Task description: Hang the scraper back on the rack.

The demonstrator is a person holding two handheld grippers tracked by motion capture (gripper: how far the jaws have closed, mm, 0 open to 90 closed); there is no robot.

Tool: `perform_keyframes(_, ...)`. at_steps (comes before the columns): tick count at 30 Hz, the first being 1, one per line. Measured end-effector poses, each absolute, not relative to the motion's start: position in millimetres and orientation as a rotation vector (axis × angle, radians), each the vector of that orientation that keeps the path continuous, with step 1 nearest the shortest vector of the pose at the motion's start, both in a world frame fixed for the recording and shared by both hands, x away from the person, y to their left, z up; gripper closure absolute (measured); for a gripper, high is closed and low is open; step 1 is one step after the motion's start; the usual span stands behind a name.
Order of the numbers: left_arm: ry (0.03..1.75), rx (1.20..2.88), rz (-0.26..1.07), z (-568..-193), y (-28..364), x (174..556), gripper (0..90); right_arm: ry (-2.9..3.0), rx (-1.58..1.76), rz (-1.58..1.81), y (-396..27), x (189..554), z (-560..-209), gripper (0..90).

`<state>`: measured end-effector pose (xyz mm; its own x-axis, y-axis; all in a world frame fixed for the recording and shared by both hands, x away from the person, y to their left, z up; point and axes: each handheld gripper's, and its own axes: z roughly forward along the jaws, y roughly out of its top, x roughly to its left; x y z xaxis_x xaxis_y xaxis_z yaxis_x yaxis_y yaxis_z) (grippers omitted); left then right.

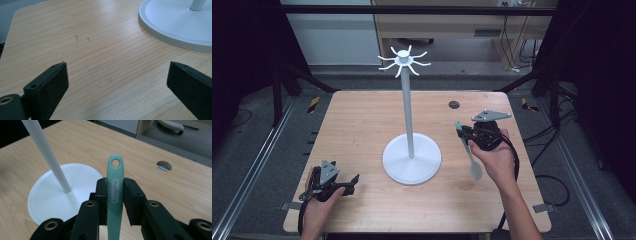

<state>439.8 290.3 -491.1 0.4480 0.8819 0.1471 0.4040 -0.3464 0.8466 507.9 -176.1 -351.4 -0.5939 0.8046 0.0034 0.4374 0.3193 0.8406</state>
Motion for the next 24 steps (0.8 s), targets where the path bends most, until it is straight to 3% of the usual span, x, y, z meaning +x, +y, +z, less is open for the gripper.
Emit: perform_keyframes(24, 1.083, 1.933, 0.794, -491.1, 291.6, 440.0, 3.3, 2.072, 0.987, 1.319, -150.0, 508.0, -307.9, 74.4)
